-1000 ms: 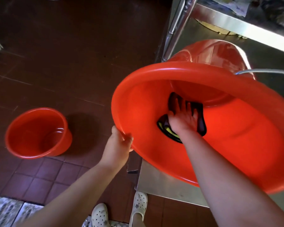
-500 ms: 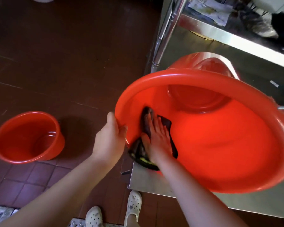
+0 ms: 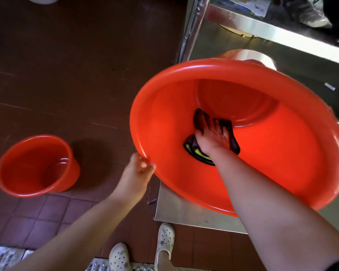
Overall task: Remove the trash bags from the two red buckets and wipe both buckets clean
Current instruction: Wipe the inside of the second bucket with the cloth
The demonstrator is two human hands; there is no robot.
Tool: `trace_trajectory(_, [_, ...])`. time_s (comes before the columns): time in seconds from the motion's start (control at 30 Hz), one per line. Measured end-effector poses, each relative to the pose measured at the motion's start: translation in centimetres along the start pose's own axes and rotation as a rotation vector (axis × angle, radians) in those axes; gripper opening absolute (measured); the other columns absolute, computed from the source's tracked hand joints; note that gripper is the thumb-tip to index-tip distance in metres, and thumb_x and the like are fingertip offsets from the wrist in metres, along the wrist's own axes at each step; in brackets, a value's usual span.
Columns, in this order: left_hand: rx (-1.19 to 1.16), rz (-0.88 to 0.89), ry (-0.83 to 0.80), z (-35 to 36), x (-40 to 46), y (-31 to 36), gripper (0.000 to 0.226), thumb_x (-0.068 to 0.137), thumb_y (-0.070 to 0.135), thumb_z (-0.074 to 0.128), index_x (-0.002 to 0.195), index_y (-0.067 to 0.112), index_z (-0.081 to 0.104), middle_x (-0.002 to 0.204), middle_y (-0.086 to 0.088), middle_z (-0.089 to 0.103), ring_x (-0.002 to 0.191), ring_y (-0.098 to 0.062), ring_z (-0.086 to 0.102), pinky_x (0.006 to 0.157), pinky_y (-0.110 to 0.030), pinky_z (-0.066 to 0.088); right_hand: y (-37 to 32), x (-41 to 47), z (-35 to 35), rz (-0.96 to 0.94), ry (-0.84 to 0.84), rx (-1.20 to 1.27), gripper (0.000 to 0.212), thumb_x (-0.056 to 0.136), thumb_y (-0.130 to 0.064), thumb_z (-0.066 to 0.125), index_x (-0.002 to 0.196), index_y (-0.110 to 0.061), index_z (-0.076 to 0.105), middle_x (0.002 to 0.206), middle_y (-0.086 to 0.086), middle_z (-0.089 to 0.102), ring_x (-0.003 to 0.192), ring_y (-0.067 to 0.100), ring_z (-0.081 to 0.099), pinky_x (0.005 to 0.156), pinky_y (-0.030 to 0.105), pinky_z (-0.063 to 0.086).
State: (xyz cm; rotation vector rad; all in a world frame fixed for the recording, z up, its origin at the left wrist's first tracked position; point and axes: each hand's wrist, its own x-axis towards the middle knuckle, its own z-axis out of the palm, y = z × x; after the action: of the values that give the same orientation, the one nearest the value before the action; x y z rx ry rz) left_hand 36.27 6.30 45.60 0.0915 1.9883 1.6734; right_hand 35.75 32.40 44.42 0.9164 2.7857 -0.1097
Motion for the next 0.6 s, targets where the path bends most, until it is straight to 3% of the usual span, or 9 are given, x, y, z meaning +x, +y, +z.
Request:
trace_trajectory(0.1, [-0.014, -0.040, -0.026, 1.2, -0.7, -0.9, 0.018, 0.095, 0.009, 0.050, 0.094, 0.026, 0.043, 0.097, 0.001, 0.061, 0.090, -0.015, 0.065, 0.086, -0.047, 0.054, -0.5, -1.0, 0.3, 0.039, 0.013, 0.051, 0.064, 0.093, -0.043, 0.028, 0.151, -0.032, 0.003, 0.160, -0.006, 0.006, 0.146, 0.019, 0.008, 0.116, 0.044, 0.007])
trace_trajectory(0.27, [0.017, 0.010, 0.061, 1.2, -0.6, 0.1, 0.010, 0.094, 0.013, 0.053, 0.095, 0.016, 0.043, 0.093, -0.012, 0.060, 0.095, -0.037, 0.062, 0.085, -0.060, 0.050, -4.2, -5.4, 0.7, 0.029, 0.094, 0.206, 0.067, 0.093, -0.044, 0.031, 0.151, -0.027, 0.002, 0.160, -0.002, 0.007, 0.146, 0.018, 0.009, 0.116, 0.043, 0.008])
trace_trajectory(0.37, [0.103, 0.074, 0.134, 0.8, -0.3, 1.1, 0.010, 0.092, 0.011, 0.054, 0.093, 0.012, 0.044, 0.082, -0.005, 0.061, 0.082, -0.033, 0.061, 0.073, -0.046, 0.052, -6.5, -9.4, 1.1, -0.124, 0.151, 0.231, 0.071, 0.095, -0.046, 0.037, 0.151, -0.025, 0.000, 0.160, 0.002, 0.005, 0.146, 0.018, 0.007, 0.117, 0.040, 0.008])
trace_trajectory(0.43, [0.209, 0.129, 0.191, 0.2, -0.2, 1.9, 0.011, 0.091, 0.013, 0.056, 0.090, 0.014, 0.044, 0.075, 0.003, 0.059, 0.072, -0.024, 0.058, 0.062, -0.035, 0.045, -7.3, -11.5, 1.2, -0.247, 0.156, 0.260, 0.072, 0.094, -0.043, 0.039, 0.149, -0.025, -0.004, 0.160, 0.004, 0.002, 0.147, 0.020, 0.003, 0.118, 0.039, 0.006])
trace_trajectory(0.6, [0.330, 0.210, 0.204, -1.0, -0.9, 4.4, 0.013, 0.093, 0.018, 0.054, 0.092, 0.015, 0.042, 0.075, 0.002, 0.058, 0.072, -0.026, 0.057, 0.062, -0.036, 0.040, -6.2, -10.0, 0.5, -0.331, 0.119, 0.232, 0.071, 0.096, -0.037, 0.038, 0.148, -0.026, -0.009, 0.159, 0.001, -0.008, 0.147, 0.016, -0.004, 0.118, 0.036, 0.006])
